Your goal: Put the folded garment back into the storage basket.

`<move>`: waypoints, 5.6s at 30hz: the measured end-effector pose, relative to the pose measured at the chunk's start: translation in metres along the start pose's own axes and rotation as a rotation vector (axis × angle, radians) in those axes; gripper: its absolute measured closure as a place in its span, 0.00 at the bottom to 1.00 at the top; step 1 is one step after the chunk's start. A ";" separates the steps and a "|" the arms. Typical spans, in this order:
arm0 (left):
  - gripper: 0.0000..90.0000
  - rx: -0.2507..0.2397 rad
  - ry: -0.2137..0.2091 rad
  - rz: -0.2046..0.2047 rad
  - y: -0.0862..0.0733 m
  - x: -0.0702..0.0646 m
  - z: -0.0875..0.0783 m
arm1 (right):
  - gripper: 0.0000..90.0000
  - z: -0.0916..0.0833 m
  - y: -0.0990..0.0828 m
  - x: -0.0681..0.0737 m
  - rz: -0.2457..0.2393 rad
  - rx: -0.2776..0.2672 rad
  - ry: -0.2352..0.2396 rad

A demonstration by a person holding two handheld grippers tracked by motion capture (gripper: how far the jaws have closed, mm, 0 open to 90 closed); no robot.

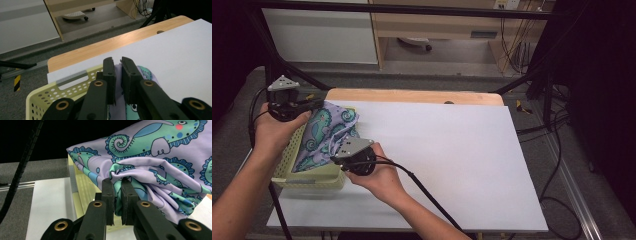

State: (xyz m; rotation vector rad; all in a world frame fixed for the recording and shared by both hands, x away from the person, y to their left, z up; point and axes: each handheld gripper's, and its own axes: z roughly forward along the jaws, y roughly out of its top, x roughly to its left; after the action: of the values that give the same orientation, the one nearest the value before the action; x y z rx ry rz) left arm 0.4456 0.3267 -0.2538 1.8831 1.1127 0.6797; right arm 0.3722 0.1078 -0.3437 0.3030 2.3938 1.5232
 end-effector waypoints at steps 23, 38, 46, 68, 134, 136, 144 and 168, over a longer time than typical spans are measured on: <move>0.91 0.018 0.031 -0.039 -0.022 0.019 0.001 | 0.93 0.023 0.002 0.012 -0.025 0.016 0.031; 0.91 0.017 0.043 -0.045 -0.024 0.024 -0.002 | 0.93 0.033 0.005 0.016 -0.021 0.018 0.032; 0.91 0.020 0.047 -0.050 -0.026 0.027 -0.003 | 0.93 0.036 0.002 0.018 -0.020 0.007 0.037; 0.91 0.030 0.045 -0.069 -0.030 0.033 0.000 | 0.93 0.051 -0.002 0.021 -0.018 0.022 0.043; 0.91 0.033 0.083 -0.057 -0.041 0.048 0.027 | 0.93 0.073 -0.013 -0.001 0.023 0.058 -0.011; 0.91 0.036 0.081 -0.063 -0.042 0.049 0.033 | 0.93 0.074 -0.014 -0.002 0.028 0.063 -0.013; 0.80 0.037 0.038 -0.095 -0.049 0.055 0.052 | 0.85 0.078 -0.016 0.000 0.018 0.102 -0.001; 0.13 -0.060 0.045 -0.126 -0.062 -0.025 0.007 | 0.10 -0.050 -0.031 -0.029 0.121 0.094 -0.156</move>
State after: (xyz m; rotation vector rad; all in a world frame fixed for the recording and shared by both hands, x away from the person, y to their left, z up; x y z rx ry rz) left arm 0.4128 0.3187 -0.3116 1.7390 1.2154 0.6792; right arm 0.3814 0.0433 -0.3480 0.5744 2.3652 1.3820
